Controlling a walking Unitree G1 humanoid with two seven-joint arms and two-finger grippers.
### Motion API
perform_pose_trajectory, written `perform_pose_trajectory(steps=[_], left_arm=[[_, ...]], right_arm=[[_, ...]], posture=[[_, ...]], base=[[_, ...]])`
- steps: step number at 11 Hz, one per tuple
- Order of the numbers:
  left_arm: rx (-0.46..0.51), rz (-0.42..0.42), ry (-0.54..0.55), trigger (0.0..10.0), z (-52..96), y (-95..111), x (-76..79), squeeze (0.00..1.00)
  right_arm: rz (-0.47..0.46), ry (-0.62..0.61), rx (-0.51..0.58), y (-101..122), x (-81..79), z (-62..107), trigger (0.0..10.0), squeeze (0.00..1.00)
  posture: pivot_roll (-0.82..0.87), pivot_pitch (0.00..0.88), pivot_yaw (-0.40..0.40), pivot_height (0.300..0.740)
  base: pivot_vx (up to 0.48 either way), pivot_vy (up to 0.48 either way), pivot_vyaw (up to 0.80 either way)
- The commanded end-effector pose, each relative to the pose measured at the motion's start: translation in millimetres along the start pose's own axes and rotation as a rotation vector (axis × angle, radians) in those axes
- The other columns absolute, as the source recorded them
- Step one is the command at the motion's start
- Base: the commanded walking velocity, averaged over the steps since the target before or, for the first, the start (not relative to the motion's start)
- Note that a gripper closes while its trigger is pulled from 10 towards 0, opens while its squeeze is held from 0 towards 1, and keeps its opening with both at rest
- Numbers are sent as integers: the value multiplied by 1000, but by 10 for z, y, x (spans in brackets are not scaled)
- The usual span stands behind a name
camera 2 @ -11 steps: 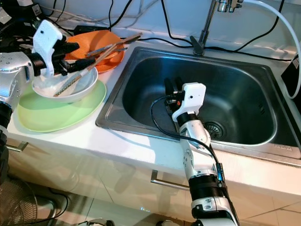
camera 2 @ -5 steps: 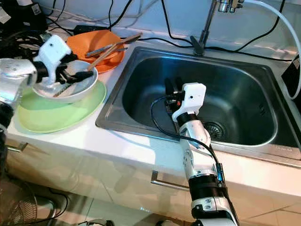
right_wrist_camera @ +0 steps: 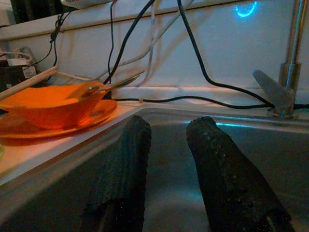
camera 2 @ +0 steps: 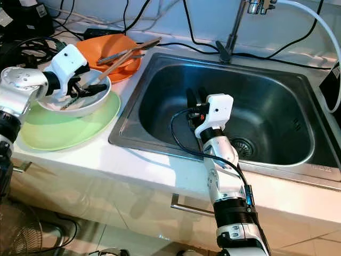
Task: Kitchen organization
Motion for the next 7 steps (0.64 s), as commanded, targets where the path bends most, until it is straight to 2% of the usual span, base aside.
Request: perform_pose_trajectory(steps=[1, 2, 3, 4, 7], left_arm=[[-28, -7, 0, 10000, -16, -15, 0, 0], [-35, 0, -12, 10000, -17, -45, 21, 0], [-47, 9, -32, 588, -18, -87, 53, 0], [-48, 14, -38, 0, -21, -96, 66, 0], [-47, 22, -47, 0, -22, -107, 81, 0]], right_arm=[[-41, -46, -87, -300, 73, 160, 10000, 0], [-41, -44, -89, -306, 71, 160, 10000, 0], [-42, -44, -91, -312, 63, 161, 10000, 0], [-42, -43, -92, -314, 61, 163, 10000, 0], [-41, -45, -96, -322, 63, 163, 10000, 0]], posture=[[100, 71, 53, 740], [98, 71, 55, 740], [99, 71, 55, 740], [99, 72, 54, 740], [99, 73, 54, 740]], base=[[0, 0, 0], [0, 0, 0], [0, 0, 0], [0, 0, 0], [0, 0, 0]])
Point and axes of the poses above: a point about 5 cm out from each wrist's last joint towards the gripper, its own z axis pointing back from the gripper into the wrist, its own y axis along the axis of the wrist's last joint, x = y × z, the point moved 6 cm from there along -z, pointing out of the wrist towards the gripper, and after that the axes turned 3 degrees about -z, right-handed, at the moved point
